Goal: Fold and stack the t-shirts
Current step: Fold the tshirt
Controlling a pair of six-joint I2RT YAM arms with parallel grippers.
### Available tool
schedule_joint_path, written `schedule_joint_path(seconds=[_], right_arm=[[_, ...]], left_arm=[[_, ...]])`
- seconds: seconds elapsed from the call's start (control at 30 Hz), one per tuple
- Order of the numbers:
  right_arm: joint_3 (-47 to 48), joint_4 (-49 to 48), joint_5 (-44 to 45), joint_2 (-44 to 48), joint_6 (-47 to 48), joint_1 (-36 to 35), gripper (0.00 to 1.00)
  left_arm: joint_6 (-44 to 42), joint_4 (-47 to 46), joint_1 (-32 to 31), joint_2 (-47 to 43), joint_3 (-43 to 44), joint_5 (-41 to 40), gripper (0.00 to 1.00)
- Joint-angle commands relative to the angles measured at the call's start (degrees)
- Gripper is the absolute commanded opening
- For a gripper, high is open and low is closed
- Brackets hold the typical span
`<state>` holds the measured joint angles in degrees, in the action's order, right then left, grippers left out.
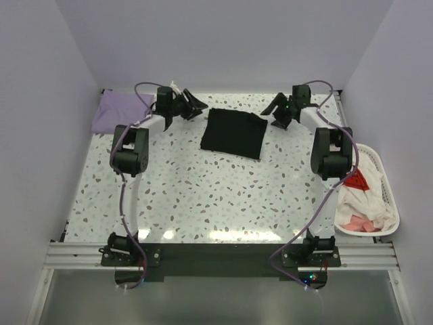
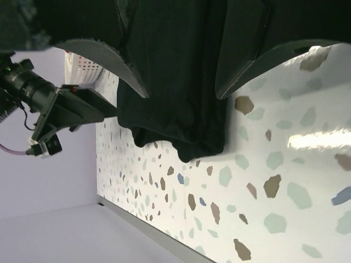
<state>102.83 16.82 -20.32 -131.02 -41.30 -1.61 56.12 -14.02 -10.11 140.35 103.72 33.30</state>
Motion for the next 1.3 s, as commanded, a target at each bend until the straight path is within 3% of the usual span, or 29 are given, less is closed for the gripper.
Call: schedule_joint_path(seconds=[0.0,0.13,0.4,0.6,0.8,0.93,1.27], right_arm=[[-3.85,2.24,6.5,9.02,5.78,-2.6,0.72],[-11.41,0.06,10.12,13.51,7.72,-5.33,0.77],[-18.79,1.03,17.85,15.44,9.66,-11.31,0.82],[-23.63,-2.4,15.49,15.45,9.13,-12.89,0.8],[-28.55,-3.19,14.69,17.9,8.87,-14.91,0.69],[-33.82,-3.72,13.9,22.29,7.99,-15.97,0.65],[-57.53,-5.39,11.27,45.66,7.64,-23.86,0.64]], left_arm=[[-6.8,2.22,0.18,-10.44,-5.79,-5.51,0.56],[-10.93,5.05,-1.57,-15.46,-13.27,-12.81,0.56],[-15.51,9.18,-5.62,-16.16,-18.99,-16.33,0.65],[-15.34,6.73,-8.43,-17.04,-23.82,-14.76,0.67],[-12.88,2.08,-11.42,-21.43,-32.78,-13.44,0.54],[-10.42,-0.3,-13.0,-26.86,-40.16,-13.35,0.39],[-9.45,0.22,-19.94,-50.16,-65.54,-17.39,0.32]])
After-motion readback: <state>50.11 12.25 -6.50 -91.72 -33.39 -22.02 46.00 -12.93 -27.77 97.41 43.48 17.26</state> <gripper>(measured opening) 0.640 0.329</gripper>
